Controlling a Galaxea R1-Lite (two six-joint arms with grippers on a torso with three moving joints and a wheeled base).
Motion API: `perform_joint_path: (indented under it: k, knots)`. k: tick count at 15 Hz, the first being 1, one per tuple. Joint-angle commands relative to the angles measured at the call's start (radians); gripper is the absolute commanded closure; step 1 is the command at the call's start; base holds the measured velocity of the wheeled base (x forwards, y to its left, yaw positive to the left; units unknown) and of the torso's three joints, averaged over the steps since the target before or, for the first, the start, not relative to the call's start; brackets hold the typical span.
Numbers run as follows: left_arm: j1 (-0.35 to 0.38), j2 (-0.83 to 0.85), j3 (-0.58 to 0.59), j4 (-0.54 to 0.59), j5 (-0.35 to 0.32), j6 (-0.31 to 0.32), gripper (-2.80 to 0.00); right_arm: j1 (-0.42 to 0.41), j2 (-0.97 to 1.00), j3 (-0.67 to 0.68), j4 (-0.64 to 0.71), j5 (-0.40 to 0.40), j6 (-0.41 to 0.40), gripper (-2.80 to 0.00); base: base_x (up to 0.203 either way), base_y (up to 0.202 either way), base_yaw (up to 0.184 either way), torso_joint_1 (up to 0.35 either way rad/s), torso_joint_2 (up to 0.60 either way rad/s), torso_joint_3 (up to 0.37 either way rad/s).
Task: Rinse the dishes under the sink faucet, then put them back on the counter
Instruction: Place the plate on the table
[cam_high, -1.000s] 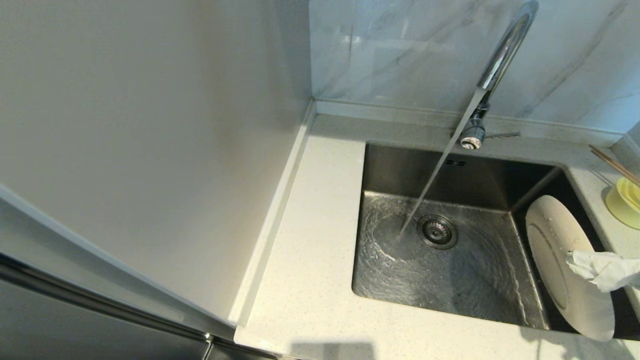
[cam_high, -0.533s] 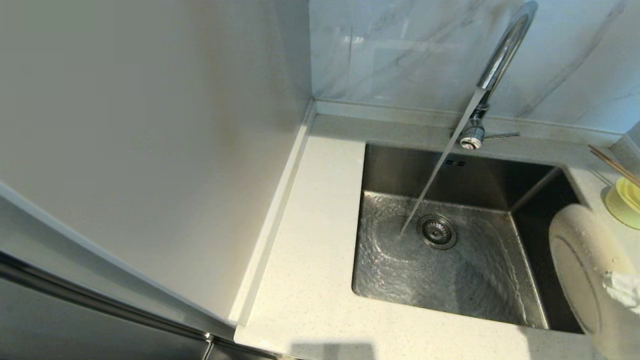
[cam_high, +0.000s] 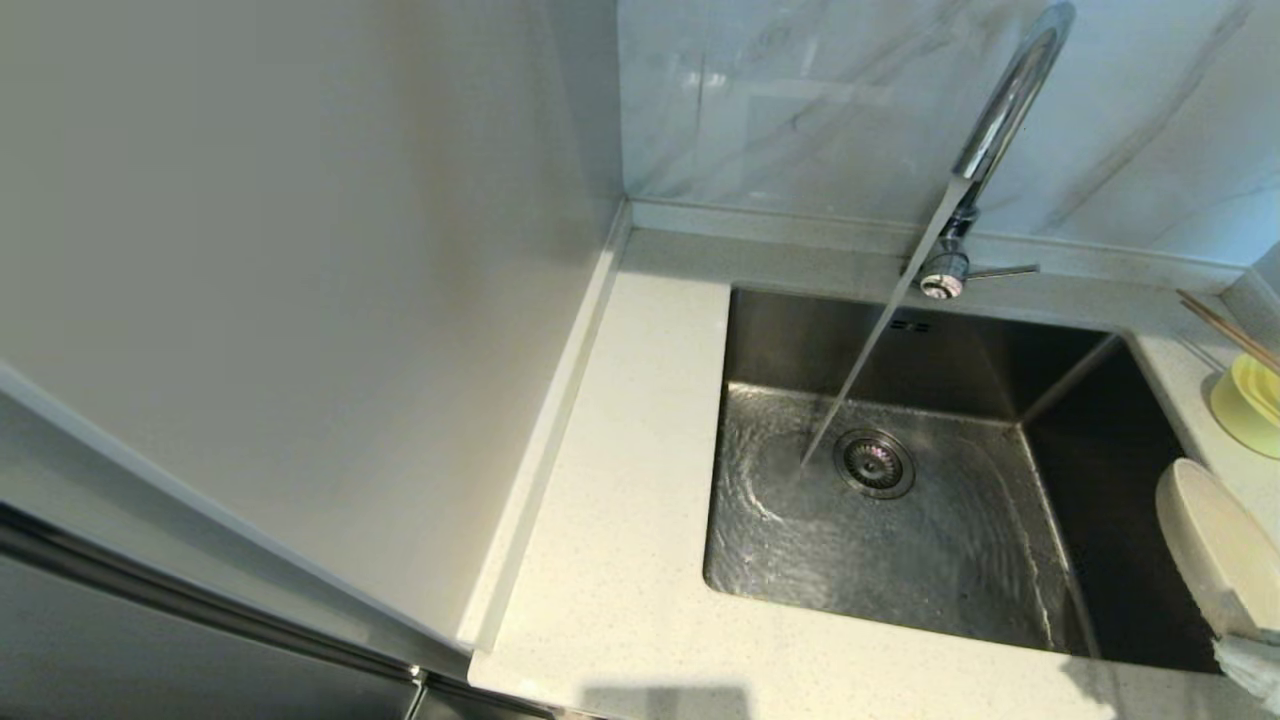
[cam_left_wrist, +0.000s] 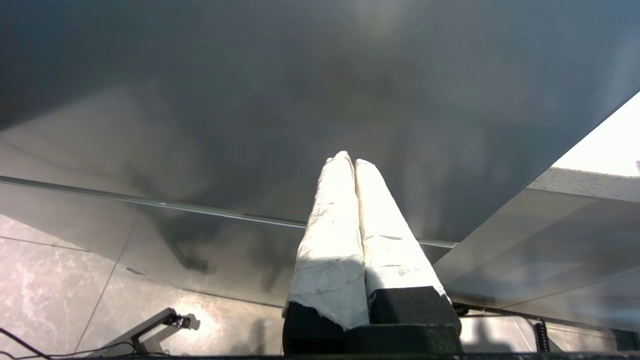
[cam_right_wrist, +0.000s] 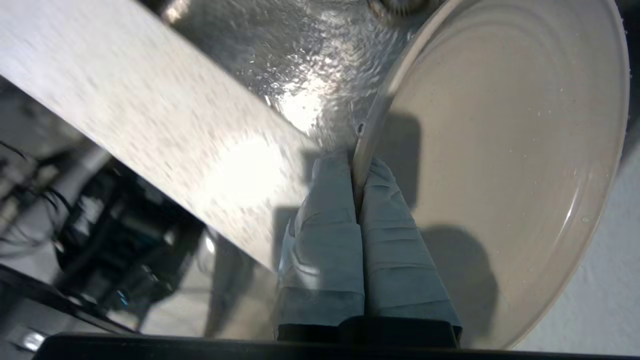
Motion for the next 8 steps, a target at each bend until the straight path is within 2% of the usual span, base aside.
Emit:
perform_joint_path:
  k: [1,5,8]
  knots:
    - [0.000,0.000,0.000,0.000,0.000,-0.001,0.00,0.000,0.051,0.038,-0.014,-0.055,-0.031,0.00,0.000,0.000,0.000,0.000,0.00,0.000]
    - [0.000,0.001,0.000,0.000,0.000,-0.001,0.00,-0.002,0.213,0.060,-0.205,-0.259,-0.037,0.00,0.000,0.000,0.000,0.000,0.00,0.000]
    - [0.000,0.000,0.000,0.000,0.000,0.001,0.00,-0.007,0.352,0.072,-0.366,-0.349,-0.028,0.00,0.000,0.000,0.000,0.000,0.00,0.000]
